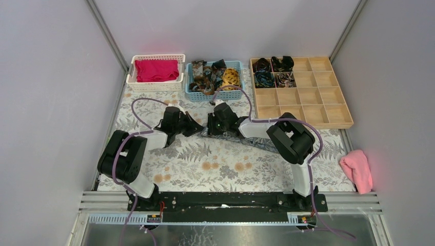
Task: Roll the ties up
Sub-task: Roll the tie at the center of the board.
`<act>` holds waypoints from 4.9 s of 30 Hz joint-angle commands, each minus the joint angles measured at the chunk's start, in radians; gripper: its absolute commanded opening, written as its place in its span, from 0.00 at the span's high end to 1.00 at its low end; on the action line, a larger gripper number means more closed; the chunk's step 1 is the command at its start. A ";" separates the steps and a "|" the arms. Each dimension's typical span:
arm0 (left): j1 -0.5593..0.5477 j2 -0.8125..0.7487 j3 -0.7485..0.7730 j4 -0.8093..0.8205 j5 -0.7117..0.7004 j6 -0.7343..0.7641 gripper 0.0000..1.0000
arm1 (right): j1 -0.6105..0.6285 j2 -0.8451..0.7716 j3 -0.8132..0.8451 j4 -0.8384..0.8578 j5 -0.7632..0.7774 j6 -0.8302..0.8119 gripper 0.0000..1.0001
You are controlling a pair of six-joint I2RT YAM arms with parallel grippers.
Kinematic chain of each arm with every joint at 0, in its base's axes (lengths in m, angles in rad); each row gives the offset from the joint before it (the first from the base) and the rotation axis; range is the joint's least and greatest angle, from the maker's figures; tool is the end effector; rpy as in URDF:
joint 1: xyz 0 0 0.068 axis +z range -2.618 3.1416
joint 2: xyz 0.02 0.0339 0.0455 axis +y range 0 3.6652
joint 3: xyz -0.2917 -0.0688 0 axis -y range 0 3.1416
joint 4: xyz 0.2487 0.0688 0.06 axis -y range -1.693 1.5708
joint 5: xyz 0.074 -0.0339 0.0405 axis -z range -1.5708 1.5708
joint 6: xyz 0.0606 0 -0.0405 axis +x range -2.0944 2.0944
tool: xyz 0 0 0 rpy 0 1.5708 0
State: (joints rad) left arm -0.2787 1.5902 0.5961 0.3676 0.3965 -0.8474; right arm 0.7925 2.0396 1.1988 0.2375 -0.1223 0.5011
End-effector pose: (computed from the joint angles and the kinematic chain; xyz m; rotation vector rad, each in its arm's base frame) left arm 0.2981 -0.1097 0.1532 -0.4255 2.3105 -1.0341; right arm 0.3267 0.3419 0.1523 -0.4075 2.2671 0.8414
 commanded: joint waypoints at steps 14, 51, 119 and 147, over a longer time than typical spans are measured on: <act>-0.020 0.064 0.065 0.070 0.025 -0.006 1.00 | -0.011 -0.134 -0.059 -0.152 0.099 -0.020 0.58; -0.134 0.126 0.121 0.088 0.008 -0.035 1.00 | -0.067 -0.089 -0.099 -0.081 -0.024 -0.013 1.00; -0.140 0.300 0.196 0.115 -0.005 -0.004 1.00 | -0.072 -0.197 -0.667 0.847 0.007 0.561 0.57; -0.137 0.282 0.190 0.116 0.009 -0.007 1.00 | -0.086 -0.080 -0.547 0.848 -0.003 0.588 0.74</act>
State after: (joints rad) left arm -0.4183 1.8805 0.8009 0.4671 0.4042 -0.8795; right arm 0.7170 1.9594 0.6064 1.0870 -0.1249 1.1007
